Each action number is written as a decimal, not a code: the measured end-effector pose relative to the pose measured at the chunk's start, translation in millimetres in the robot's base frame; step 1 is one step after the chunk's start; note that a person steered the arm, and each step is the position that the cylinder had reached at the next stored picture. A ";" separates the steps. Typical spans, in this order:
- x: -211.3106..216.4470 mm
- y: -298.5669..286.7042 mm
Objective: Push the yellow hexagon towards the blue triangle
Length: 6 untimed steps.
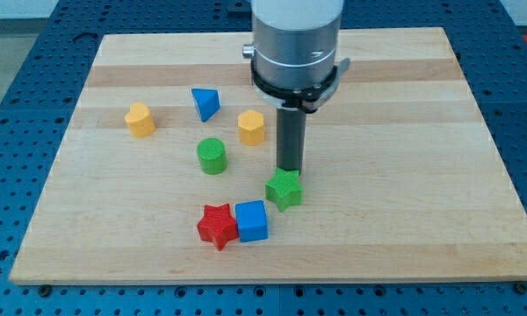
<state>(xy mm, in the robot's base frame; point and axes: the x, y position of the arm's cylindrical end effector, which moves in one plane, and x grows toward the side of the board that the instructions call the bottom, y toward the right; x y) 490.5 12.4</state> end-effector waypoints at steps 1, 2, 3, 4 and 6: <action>12.4 -1.6; 17.5 -2.1; -7.6 0.0; -41.1 2.0; -69.1 -60.2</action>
